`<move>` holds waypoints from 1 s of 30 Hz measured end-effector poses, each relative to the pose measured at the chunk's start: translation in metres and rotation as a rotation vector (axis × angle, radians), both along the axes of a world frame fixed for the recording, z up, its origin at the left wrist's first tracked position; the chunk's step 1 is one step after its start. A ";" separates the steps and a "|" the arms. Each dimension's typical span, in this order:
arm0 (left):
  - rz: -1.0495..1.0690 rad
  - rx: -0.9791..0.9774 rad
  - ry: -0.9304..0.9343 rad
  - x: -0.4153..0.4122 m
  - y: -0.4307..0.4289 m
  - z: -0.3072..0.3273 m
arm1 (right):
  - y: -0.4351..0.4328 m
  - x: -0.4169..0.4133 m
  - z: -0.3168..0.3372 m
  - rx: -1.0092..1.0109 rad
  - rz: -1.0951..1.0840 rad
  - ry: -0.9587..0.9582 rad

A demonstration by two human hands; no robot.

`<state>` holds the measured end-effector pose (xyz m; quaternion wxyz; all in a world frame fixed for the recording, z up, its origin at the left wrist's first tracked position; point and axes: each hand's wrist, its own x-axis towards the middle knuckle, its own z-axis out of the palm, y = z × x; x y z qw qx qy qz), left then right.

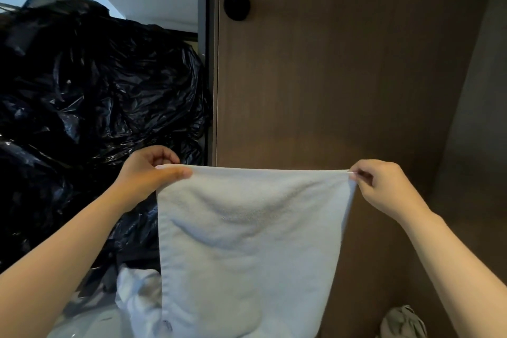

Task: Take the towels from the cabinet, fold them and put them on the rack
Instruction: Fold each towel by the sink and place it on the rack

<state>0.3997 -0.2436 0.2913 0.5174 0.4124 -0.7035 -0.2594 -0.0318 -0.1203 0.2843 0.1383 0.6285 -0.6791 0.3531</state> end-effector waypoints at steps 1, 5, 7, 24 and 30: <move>0.059 -0.010 -0.040 0.001 -0.001 -0.002 | -0.002 0.002 -0.001 -0.050 0.025 -0.082; 0.202 -0.058 -0.176 -0.001 -0.001 -0.009 | -0.009 0.013 -0.007 -0.235 0.101 -0.394; 0.227 -0.057 -0.122 -0.005 -0.001 -0.010 | -0.014 0.018 -0.010 -0.317 0.133 -0.523; 0.270 0.114 -0.113 -0.033 -0.013 -0.010 | -0.030 0.027 -0.028 -0.399 -0.155 -0.257; 0.480 -0.346 -0.401 -0.037 0.002 -0.032 | -0.015 0.036 -0.040 -0.484 -0.098 -0.378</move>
